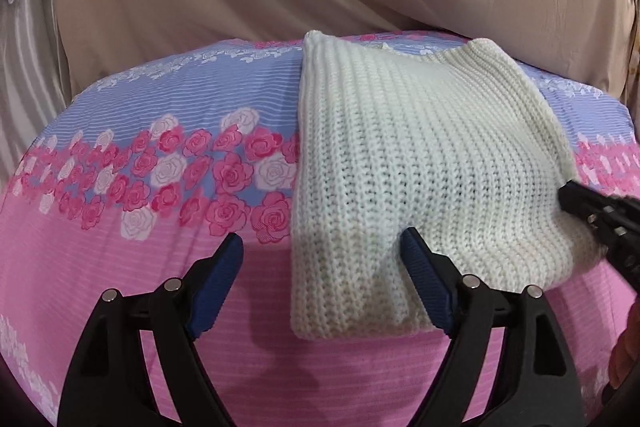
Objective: Fold small clothes
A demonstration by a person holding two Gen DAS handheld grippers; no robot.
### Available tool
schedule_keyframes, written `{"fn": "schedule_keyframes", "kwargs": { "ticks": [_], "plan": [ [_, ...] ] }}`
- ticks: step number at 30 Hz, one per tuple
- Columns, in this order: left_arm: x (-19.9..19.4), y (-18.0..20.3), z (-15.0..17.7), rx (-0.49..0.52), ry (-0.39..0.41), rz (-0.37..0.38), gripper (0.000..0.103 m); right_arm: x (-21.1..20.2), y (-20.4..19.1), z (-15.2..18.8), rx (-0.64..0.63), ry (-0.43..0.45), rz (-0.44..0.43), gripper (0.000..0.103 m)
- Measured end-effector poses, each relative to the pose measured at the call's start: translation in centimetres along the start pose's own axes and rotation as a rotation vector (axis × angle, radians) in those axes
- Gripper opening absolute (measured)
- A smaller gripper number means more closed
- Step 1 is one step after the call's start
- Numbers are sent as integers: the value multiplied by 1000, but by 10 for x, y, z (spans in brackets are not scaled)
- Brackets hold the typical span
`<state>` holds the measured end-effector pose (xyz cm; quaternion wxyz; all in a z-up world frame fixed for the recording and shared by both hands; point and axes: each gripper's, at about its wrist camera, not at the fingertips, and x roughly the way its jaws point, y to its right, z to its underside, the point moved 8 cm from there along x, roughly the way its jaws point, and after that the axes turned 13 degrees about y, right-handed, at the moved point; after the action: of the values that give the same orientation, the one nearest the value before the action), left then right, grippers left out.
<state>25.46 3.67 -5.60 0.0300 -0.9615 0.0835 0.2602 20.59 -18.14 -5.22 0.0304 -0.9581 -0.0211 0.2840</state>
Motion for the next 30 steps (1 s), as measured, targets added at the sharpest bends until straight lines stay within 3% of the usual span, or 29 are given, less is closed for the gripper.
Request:
{"fn": "schedule_keyframes", "kwargs": {
  "ticks": [3,5,7,8,12,15,19,30],
  "plan": [
    [-5,-3,4,-27,8,-3,79,-4,-2,3,35,12,-4,2],
    [-16,-5,7,-44,18,0,79,-20,-5,-3,64,40,-6,11],
    [-29,-4,12,-64,36,-2,89,-43,-4,-3,107,80,5,36],
    [-32,0,13,-69,43,2,95,-51,-2,-1,114,95,25,41],
    [-48,17,30,-56,59,20,98,-76,7,33,101,114,157,58],
    [-55,33,46,-32,31,23,98,-80,12,62,123,65,201,61],
    [-67,42,58,-20,27,3,98,-84,14,80,207,14,172,64],
    [-79,39,64,-15,52,-97,98,-91,-14,84,88,24,205,72]
  ]
}}
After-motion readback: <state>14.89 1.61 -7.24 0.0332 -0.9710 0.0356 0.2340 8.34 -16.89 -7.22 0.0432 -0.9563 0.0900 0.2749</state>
